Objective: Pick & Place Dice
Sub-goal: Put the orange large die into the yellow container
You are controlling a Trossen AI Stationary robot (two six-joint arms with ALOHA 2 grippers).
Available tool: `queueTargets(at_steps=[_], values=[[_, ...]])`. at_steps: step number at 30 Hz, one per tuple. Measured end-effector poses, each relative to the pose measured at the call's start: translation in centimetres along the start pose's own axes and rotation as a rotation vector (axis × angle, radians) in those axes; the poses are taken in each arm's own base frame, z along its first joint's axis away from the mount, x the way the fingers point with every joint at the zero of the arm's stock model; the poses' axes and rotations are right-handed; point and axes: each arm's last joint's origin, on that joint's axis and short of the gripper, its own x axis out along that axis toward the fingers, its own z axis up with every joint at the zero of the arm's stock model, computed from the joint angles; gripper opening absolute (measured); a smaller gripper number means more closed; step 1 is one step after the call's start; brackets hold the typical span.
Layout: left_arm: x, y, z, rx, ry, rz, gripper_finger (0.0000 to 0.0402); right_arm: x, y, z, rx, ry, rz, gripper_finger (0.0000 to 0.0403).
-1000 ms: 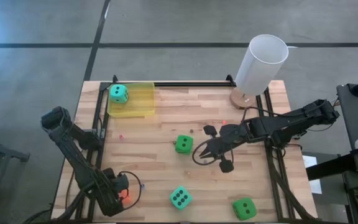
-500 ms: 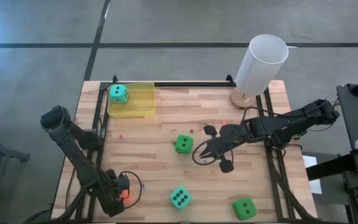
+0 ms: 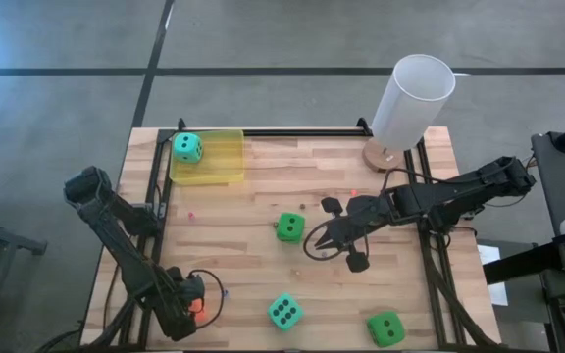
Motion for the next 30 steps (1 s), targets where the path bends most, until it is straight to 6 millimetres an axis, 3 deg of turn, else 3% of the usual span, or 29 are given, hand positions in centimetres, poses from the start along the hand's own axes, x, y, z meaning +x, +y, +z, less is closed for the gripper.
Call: queueTargets(at_steps=[10,20,26,30], values=[[-0.8,0.4,-0.1,-0.067,-0.005,-0.011,0.0336,0.0,0.0,0.0,0.0,0.0,0.0,0.0028],[-1.7,1.5,-0.1,-0.112,-0.031,0.055,0.0353,0.0,0.0,0.0,-0.001,0.0,0.0,0.0028],[-2.4,2.0,-0.2,-0.143,-0.031,0.065,0.0396,0.0,0.0,0.0,-0.002,0.0,0.0,0.0028],[-3.2,2.3,-0.2,-0.143,-0.033,0.035,0.0393,0.0,0.0,0.0,-0.001,-0.001,0.0,0.0028]])
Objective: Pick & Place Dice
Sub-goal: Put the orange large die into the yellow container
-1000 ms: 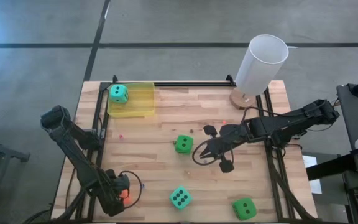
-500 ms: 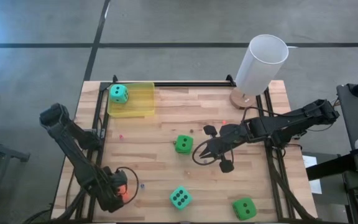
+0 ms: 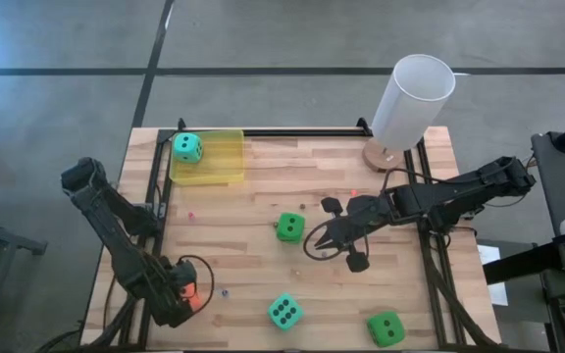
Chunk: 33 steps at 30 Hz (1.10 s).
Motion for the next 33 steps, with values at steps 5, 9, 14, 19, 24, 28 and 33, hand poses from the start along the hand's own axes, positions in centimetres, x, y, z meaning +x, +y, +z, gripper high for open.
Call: queueTargets(at_steps=[5,9,14,19,24,28,33], values=[[-0.3,0.1,0.0,0.001,0.0,-0.014,0.0397,0.0,0.0,0.0,-0.001,0.0,0.0,0.0028],[0.1,-0.1,0.0,0.001,0.006,0.007,0.0399,0.0,0.0,0.0,-0.002,0.0,0.0,0.0028],[-0.8,0.0,-0.1,0.001,0.009,0.057,0.0399,0.0,0.0,0.0,-0.001,0.0,0.0,0.0028],[-1.7,-0.1,0.0,0.001,-0.006,0.087,0.04,0.0,0.0,0.0,-0.001,0.0,0.0,0.0028],[-0.8,-0.6,0.0,0.001,-0.004,0.131,0.04,0.0,0.0,0.0,-0.001,0.0,0.0,0.0028],[-0.5,-0.6,0.0,0.013,0.001,0.175,0.04,0.0,0.0,0.0,-0.001,0.0,0.0,0.0028],[-0.4,-0.9,0.0,0.052,0.002,0.148,0.04,0.0,0.0,0.0,-0.001,0.0,0.0,0.0028]])
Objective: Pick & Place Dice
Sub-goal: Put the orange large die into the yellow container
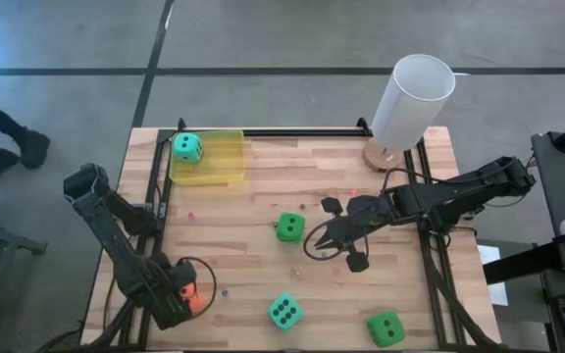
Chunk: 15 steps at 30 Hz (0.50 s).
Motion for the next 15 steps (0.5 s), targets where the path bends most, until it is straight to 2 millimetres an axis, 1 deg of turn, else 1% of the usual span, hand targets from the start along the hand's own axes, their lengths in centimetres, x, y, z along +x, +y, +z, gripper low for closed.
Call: queueTargets(at_steps=[6,15], values=[[0.32,0.05,0.05,0.007,-0.014,0.0,0.04,0.0,-0.01,0.0,0.001,0.0,0.0,0.0028],[0.88,-0.57,0.11,0.026,-0.015,-0.013,0.04,0.01,-0.01,0.0,0.001,0.0,0.0,0.0028]])
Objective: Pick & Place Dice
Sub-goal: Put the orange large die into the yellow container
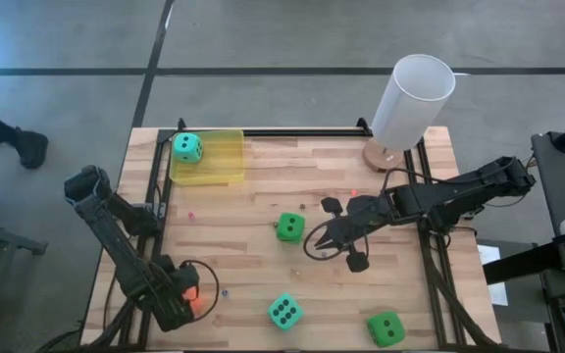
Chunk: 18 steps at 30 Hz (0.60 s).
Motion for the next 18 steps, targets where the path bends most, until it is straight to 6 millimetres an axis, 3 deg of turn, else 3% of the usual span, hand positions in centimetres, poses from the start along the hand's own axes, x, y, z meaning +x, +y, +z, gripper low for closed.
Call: queueTargets(at_steps=[18], values=[[0.01,-0.32,-0.25,0.017,0.005,-0.032,0.04,0.01,0.0,0.0,-0.001,0.0,0.0,0.0028]])
